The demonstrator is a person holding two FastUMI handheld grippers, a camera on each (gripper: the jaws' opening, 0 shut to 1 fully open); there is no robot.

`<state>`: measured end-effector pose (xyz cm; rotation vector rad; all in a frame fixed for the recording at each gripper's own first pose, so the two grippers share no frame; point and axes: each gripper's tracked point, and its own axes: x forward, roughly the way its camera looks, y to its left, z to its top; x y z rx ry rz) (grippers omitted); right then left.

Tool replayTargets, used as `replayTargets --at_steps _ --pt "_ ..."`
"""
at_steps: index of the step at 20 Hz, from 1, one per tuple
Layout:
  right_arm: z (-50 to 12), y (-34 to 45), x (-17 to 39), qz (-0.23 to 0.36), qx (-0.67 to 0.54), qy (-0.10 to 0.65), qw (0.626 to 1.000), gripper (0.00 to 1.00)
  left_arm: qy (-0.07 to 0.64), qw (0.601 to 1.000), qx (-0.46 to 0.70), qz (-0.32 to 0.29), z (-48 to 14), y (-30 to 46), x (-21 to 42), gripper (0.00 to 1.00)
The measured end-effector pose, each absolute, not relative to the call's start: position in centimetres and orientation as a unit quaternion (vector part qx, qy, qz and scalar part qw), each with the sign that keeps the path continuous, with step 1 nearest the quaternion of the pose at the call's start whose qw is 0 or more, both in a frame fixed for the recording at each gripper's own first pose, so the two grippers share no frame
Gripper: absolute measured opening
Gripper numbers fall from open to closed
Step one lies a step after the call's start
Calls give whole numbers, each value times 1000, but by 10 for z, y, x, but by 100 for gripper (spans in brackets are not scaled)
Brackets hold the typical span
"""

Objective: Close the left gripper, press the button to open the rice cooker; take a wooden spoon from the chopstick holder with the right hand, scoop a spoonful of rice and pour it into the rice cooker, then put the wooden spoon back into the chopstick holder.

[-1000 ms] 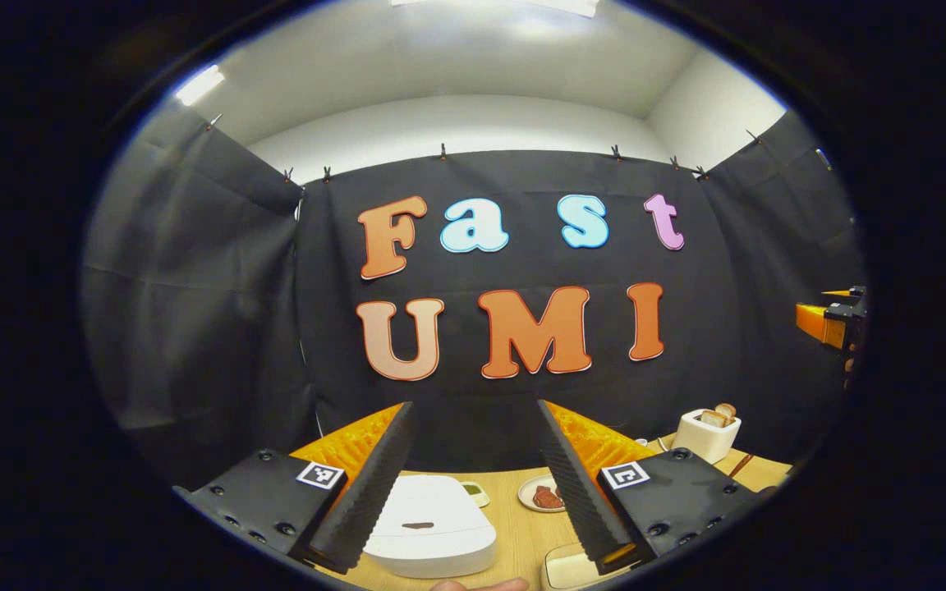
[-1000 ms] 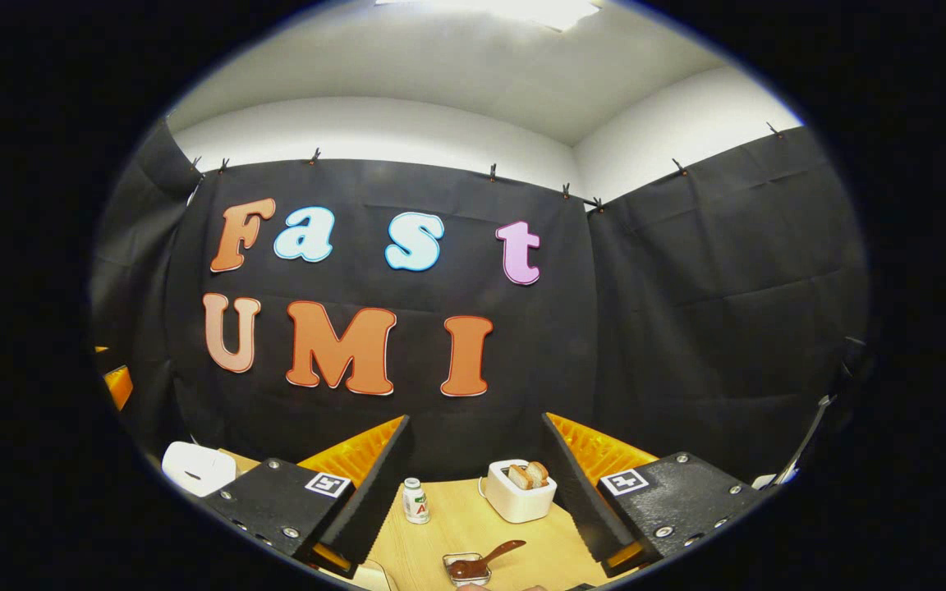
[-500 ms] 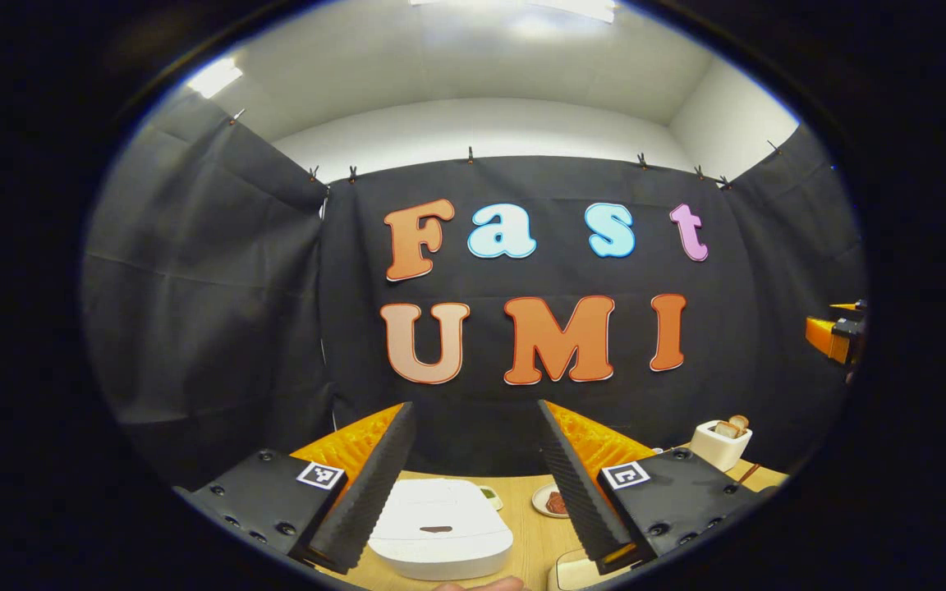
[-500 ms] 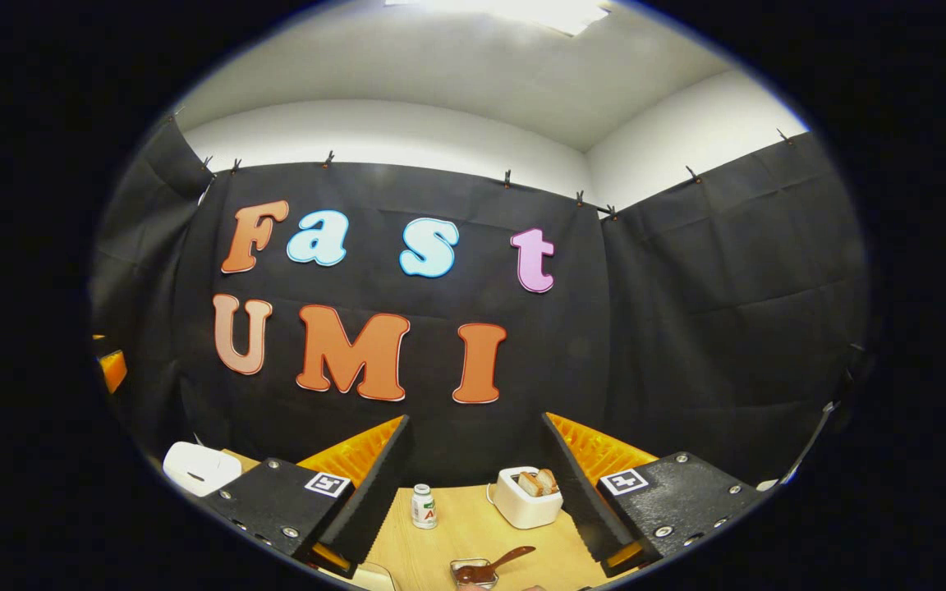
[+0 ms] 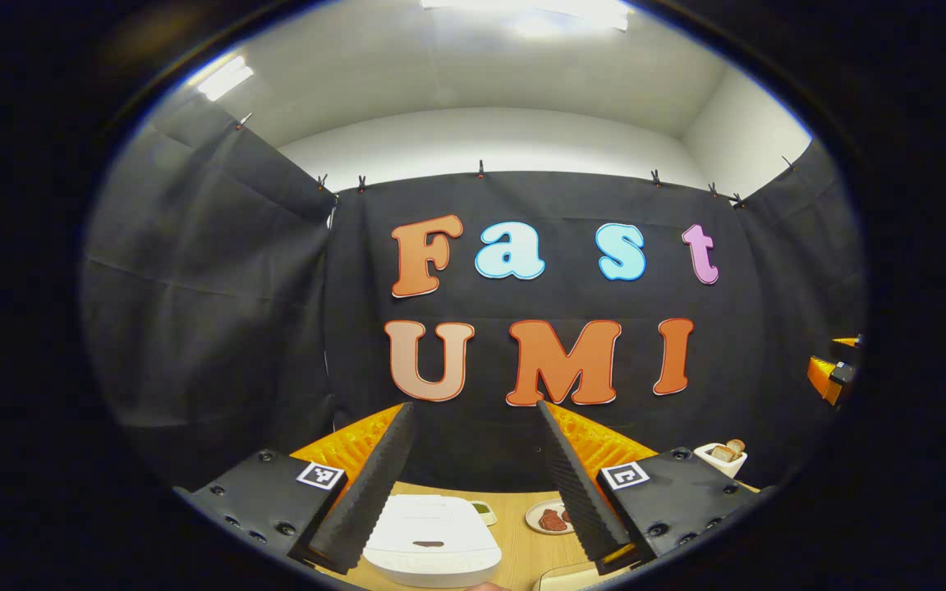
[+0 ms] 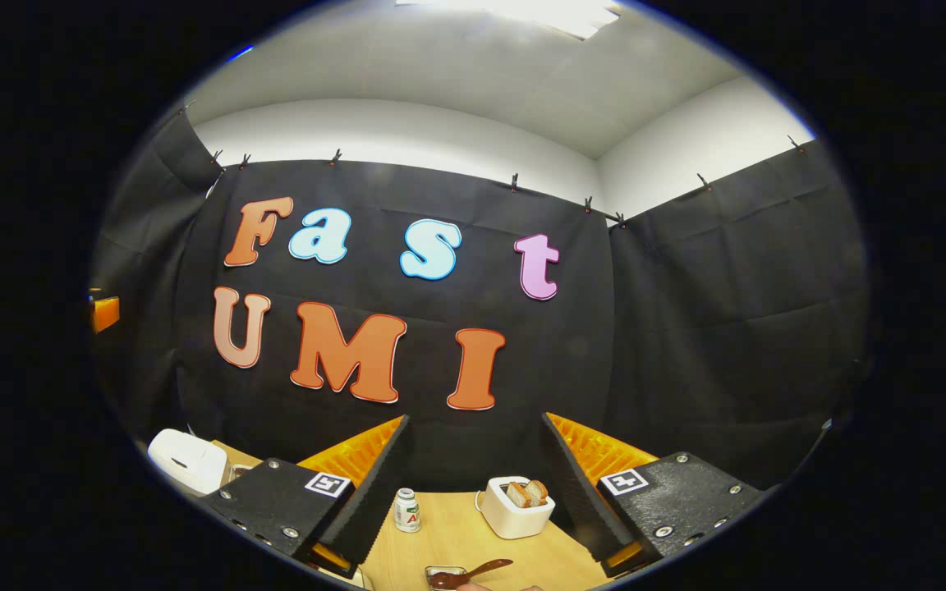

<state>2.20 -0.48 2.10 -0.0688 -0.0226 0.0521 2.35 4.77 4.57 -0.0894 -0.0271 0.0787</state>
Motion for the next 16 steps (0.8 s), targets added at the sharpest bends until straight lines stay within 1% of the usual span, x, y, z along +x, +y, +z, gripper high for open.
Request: replayTargets --at_steps 2,6,7,8,9,10,12,13,14,15,16 --pt "14 -10 33 38 -37 -12 999 95 -6 997 -45 59 41 48 29 96" --pt "-1 -21 55 65 -33 -8 997 95 14 995 -34 95 30 47 38 47" --pt "-7 -22 60 73 -26 -4 997 95 19 991 -26 127 28 57 32 35" --pt "-13 -23 64 81 -21 1 996 95 24 990 -22 140 24 59 41 22" --pt "-19 -25 68 87 -19 6 996 95 34 990 -19 132 21 54 47 10" --pt "-24 -30 72 91 -19 8 996 95 51 991 -16 125 13 45 47 10" --pt "-33 -35 79 99 -17 11 995 95 80 980 -3 184 -2 65 45 8" --pt "-37 -37 81 103 -15 14 994 95 102 979 -13 177 -15 61 48 6" --pt "-44 -41 83 103 -14 20 994 95 122 976 -26 179 -29 61 52 6" --pt "-50 -43 84 103 -14 27 994 95 151 972 -47 173 -42 62 60 9" --pt "-55 -48 82 101 -15 34 994 95 181 968 -63 162 -61 59 57 5"
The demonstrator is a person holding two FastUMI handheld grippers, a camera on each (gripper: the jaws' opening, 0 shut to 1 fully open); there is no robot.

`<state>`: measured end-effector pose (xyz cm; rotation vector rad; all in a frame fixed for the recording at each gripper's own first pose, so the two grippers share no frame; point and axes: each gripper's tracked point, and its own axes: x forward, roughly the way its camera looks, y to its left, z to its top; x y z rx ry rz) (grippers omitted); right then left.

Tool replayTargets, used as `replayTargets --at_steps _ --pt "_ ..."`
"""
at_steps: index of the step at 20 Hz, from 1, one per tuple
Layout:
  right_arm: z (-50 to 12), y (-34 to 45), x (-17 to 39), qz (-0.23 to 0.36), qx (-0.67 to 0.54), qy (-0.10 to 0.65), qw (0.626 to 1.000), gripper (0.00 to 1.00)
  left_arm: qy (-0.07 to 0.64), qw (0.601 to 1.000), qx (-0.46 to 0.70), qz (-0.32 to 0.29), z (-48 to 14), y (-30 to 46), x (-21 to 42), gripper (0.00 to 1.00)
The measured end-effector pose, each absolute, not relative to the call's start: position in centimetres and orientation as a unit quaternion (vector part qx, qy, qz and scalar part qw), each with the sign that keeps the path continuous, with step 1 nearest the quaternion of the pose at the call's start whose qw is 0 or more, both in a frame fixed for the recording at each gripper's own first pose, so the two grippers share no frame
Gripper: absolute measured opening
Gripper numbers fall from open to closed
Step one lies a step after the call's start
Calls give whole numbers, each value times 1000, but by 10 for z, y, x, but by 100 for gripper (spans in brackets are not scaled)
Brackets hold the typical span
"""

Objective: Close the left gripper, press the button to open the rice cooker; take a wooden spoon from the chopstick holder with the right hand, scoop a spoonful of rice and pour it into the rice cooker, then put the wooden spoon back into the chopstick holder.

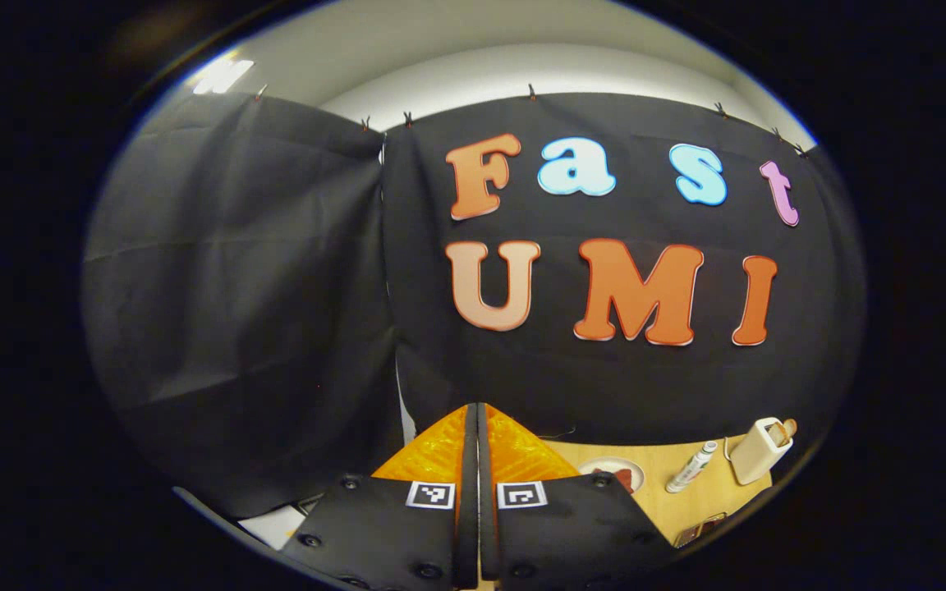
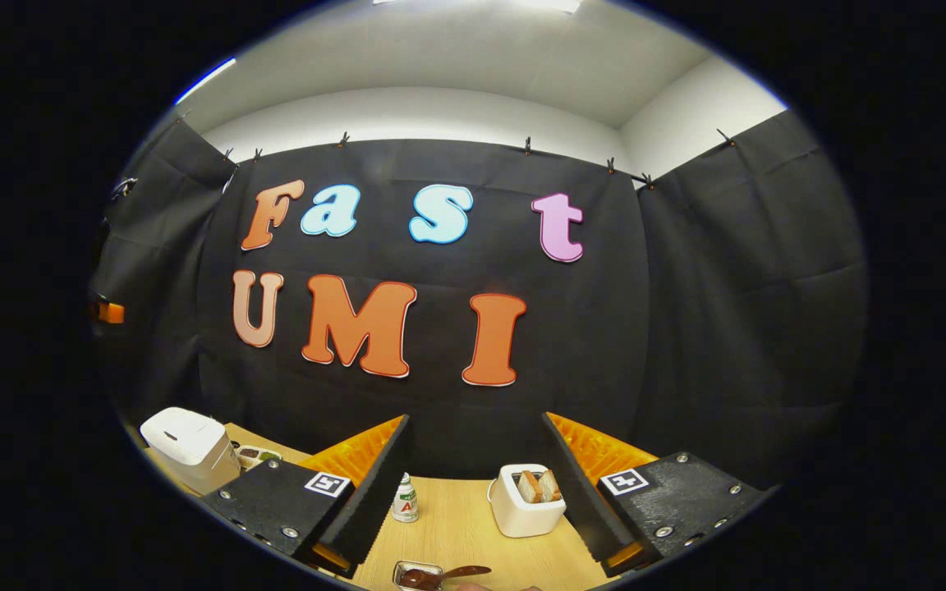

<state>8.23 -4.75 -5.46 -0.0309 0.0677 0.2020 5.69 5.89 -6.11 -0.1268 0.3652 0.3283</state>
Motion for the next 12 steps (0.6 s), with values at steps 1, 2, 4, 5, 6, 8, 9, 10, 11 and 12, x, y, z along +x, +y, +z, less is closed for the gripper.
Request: replayTargets --at_steps 1,2,4,5,6,8,9,10,11,12 --pt "-57 -50 81 98 -18 38 994 95 209 962 -74 161 -78 62 62 6" --pt "-59 -53 79 92 -21 39 995 95 233 957 -88 152 -93 61 63 5" --pt "-60 -58 76 71 -21 40 996 95 283 942 -123 136 -122 62 70 5" --pt "-61 -60 72 58 -17 47 997 95 308 933 -135 126 -139 62 70 4" --pt "-61 -60 68 49 -13 47 998 95 328 927 -142 117 -155 62 72 4" --pt "-62 -59 61 35 -14 50 998 95 372 909 -156 107 -187 66 75 5" --pt "-63 -59 58 29 -19 53 998 95 389 901 -159 105 -201 72 80 5" --pt "-63 -60 55 21 -25 56 998 95 411 891 -158 107 -216 79 79 5" --pt "-64 -59 52 15 -31 60 998 95 426 883 -166 105 -229 85 80 5" --pt "-64 -59 49 9 -35 62 997 95 446 872 -176 99 -240 83 80 5"
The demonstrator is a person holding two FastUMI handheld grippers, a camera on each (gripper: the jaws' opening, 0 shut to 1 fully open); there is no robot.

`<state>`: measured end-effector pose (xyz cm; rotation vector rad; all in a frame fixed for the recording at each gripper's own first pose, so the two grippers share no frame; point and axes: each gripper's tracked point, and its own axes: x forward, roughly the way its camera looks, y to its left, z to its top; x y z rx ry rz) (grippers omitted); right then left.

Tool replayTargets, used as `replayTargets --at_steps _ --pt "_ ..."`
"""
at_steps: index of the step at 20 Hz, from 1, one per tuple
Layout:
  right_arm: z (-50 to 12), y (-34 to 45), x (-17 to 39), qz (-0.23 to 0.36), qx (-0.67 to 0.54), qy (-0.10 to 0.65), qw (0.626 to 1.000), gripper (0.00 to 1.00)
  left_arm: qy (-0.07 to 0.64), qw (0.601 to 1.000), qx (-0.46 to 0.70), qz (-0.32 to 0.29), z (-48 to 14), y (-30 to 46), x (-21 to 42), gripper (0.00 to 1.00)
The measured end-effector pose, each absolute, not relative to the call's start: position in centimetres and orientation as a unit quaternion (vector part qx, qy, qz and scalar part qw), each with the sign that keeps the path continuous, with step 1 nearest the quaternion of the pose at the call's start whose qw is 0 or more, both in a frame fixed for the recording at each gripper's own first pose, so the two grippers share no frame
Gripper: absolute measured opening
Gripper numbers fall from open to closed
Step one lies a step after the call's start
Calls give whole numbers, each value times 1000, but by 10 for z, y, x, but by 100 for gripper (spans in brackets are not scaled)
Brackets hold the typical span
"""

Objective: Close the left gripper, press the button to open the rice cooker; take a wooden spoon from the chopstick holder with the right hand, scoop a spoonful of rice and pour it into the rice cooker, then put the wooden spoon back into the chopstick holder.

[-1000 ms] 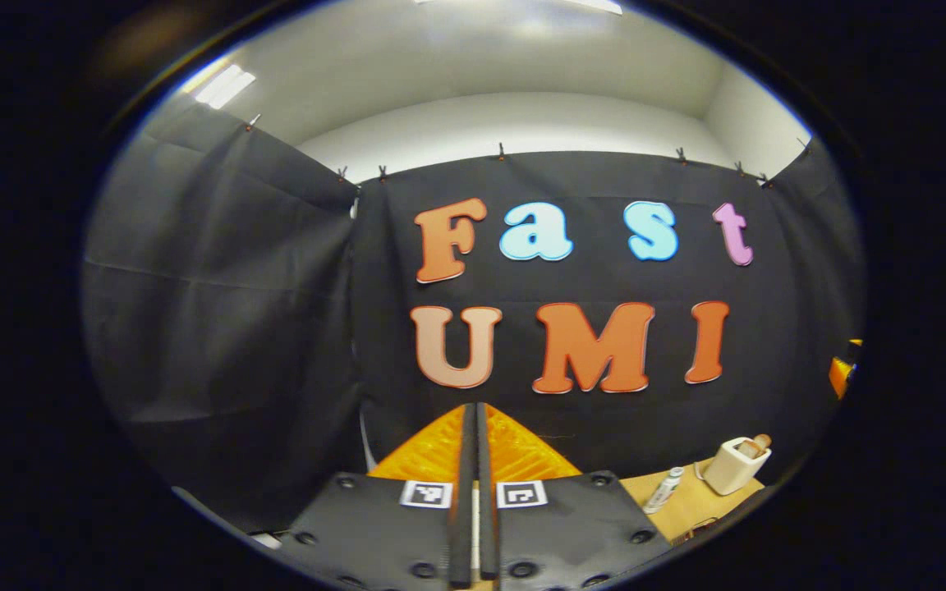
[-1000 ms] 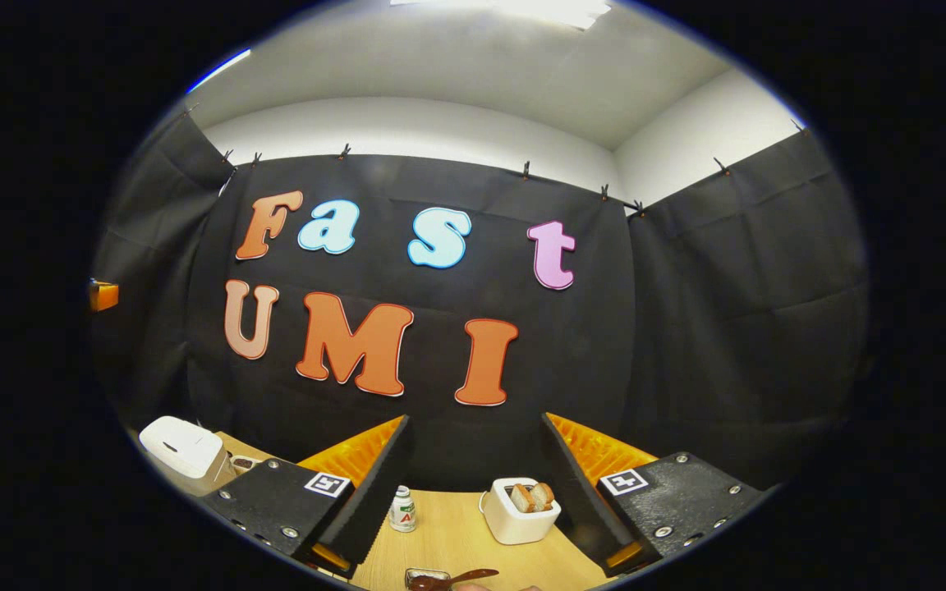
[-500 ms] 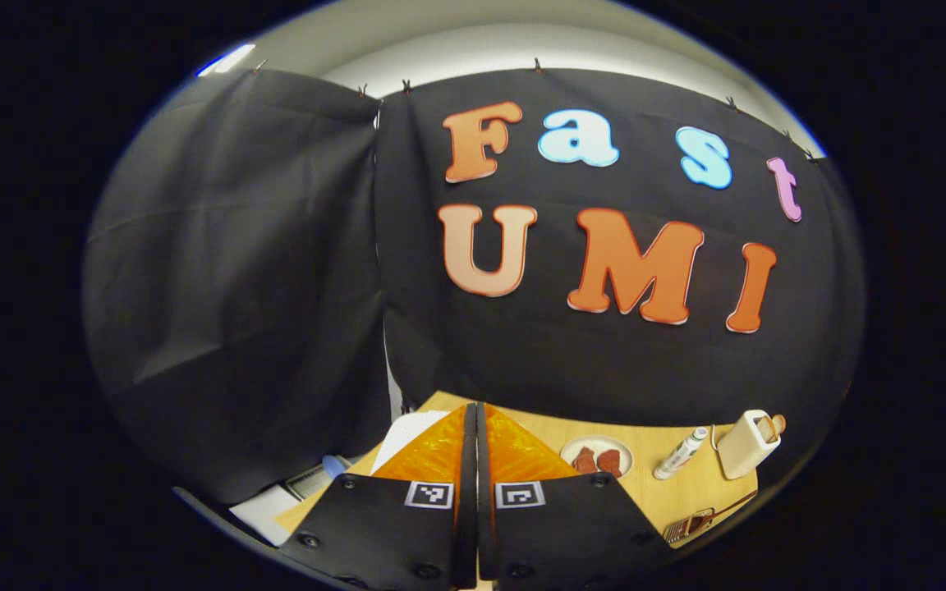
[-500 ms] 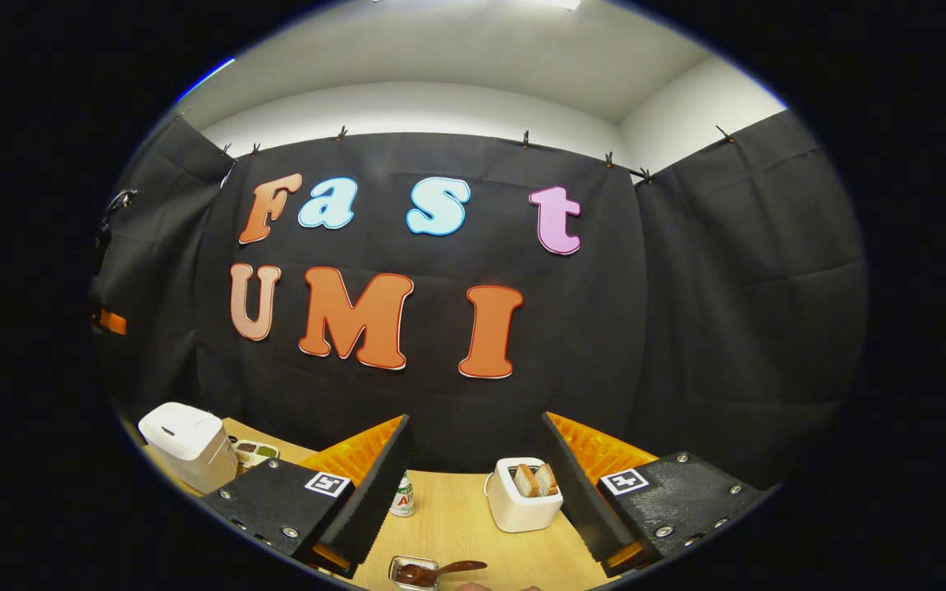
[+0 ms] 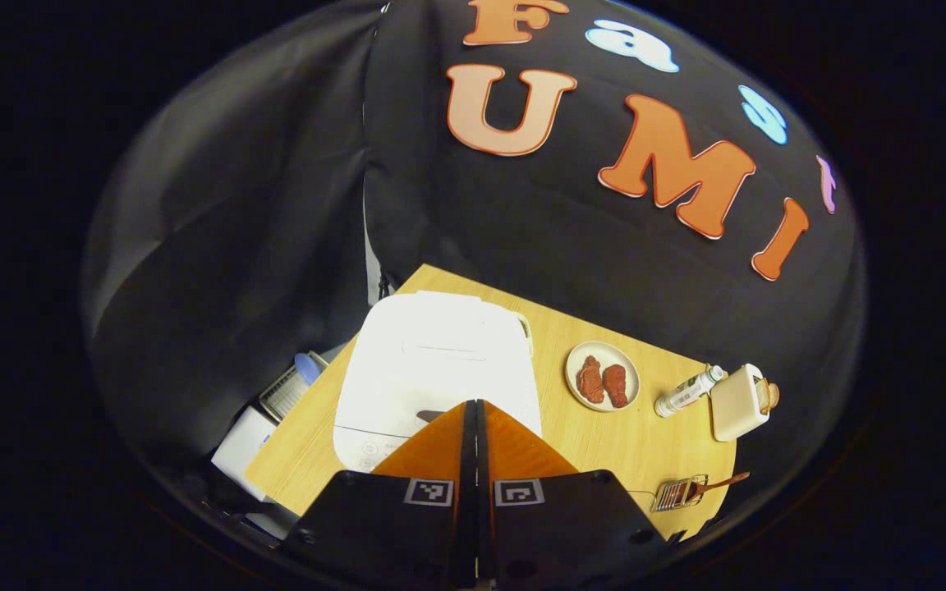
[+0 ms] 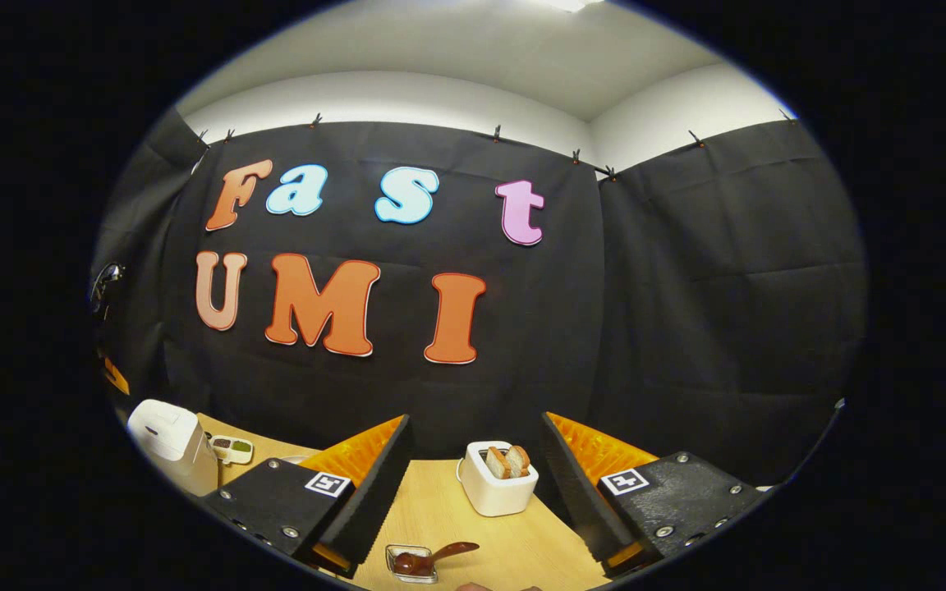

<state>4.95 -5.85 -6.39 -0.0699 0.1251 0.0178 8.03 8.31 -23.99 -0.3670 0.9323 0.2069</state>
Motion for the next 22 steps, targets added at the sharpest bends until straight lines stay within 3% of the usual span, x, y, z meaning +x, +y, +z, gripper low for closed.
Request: replayTargets --at_steps 5,13,22 --pt "-67 -52 37 -10 -40 74 996 95 516 825 -214 84 -296 87 83 5" --pt "-71 -49 29 -29 -56 82 995 95 569 788 -223 77 -352 93 91 5" --pt "-83 -34 38 -11 -51 93 994 95 550 810 -190 69 -342 96 100 5"
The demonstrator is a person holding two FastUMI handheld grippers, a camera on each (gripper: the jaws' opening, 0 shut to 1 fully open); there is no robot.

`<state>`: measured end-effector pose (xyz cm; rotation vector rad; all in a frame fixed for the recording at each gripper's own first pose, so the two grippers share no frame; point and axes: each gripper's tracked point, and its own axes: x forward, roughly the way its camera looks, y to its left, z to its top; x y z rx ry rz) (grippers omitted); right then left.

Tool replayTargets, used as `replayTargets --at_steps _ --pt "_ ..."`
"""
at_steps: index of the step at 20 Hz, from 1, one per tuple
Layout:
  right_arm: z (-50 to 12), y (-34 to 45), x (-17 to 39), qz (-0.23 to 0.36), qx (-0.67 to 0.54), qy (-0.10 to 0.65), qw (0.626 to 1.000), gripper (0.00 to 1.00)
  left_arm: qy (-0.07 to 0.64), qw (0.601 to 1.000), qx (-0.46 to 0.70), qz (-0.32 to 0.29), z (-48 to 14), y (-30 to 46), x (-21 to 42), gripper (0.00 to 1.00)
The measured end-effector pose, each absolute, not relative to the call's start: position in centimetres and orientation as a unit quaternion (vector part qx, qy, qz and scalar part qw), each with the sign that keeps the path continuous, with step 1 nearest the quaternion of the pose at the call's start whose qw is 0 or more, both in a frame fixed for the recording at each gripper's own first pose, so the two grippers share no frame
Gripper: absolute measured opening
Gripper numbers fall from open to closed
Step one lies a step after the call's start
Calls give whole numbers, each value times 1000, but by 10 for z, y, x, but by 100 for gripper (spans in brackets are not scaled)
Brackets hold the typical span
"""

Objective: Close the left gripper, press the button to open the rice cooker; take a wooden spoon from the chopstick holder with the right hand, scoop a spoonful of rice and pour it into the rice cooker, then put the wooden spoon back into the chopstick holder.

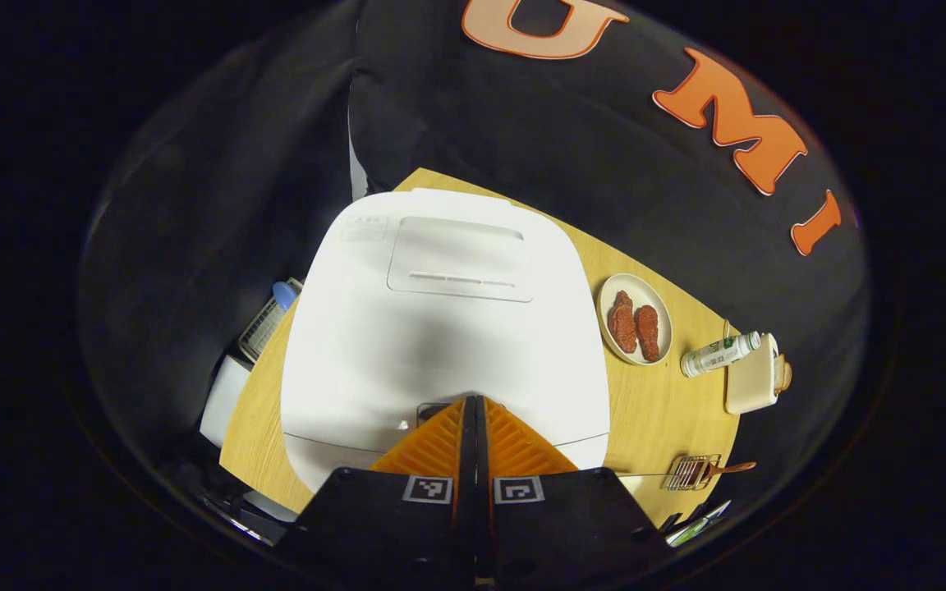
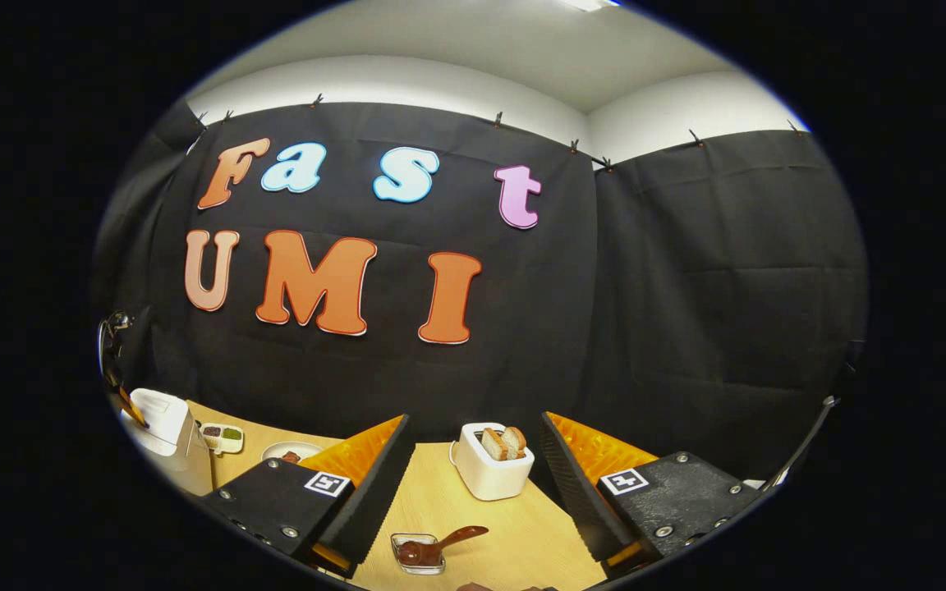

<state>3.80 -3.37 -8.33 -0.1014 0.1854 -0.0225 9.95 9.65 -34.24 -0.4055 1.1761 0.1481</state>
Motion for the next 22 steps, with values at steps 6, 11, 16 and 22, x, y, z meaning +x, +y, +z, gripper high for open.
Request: replayTargets --at_steps 6,11,16,22 --pt "-118 -32 48 -1 -55 122 991 95 416 901 -91 89 -261 118 134 6" --pt "-161 -35 52 10 -61 163 985 95 277 953 -20 118 -174 123 157 5" --pt "-193 -39 55 24 -48 194 979 95 171 978 -8 118 -111 103 147 5" --pt "-250 -50 59 28 -30 246 968 95 100 992 -3 79 -60 57 124 39"
